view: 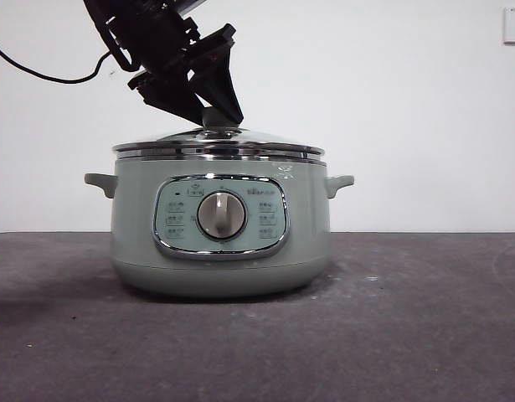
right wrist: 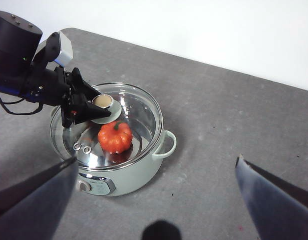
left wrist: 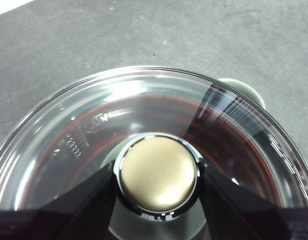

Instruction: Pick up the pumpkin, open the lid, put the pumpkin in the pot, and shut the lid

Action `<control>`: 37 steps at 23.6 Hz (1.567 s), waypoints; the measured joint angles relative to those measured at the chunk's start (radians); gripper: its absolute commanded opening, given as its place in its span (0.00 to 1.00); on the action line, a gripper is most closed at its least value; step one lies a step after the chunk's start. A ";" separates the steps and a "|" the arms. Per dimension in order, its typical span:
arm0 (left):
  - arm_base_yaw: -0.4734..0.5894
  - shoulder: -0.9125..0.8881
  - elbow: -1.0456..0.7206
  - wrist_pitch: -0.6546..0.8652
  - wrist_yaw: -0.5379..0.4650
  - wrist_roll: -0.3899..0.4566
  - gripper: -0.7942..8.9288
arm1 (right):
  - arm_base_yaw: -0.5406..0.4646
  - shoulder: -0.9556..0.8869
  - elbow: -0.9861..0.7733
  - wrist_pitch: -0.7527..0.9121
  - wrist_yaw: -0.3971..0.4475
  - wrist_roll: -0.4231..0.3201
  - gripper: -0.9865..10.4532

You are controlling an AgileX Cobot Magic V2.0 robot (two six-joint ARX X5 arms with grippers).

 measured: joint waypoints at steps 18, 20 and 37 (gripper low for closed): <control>-0.002 0.039 0.017 0.000 0.008 0.003 0.43 | 0.000 0.000 0.000 -0.030 0.000 0.000 0.58; -0.002 0.039 0.018 -0.005 0.008 0.003 0.60 | 0.000 0.000 0.000 -0.042 0.000 0.000 0.58; -0.003 -0.241 0.023 -0.279 0.023 0.010 0.63 | 0.000 0.066 0.000 -0.183 -0.274 0.000 0.58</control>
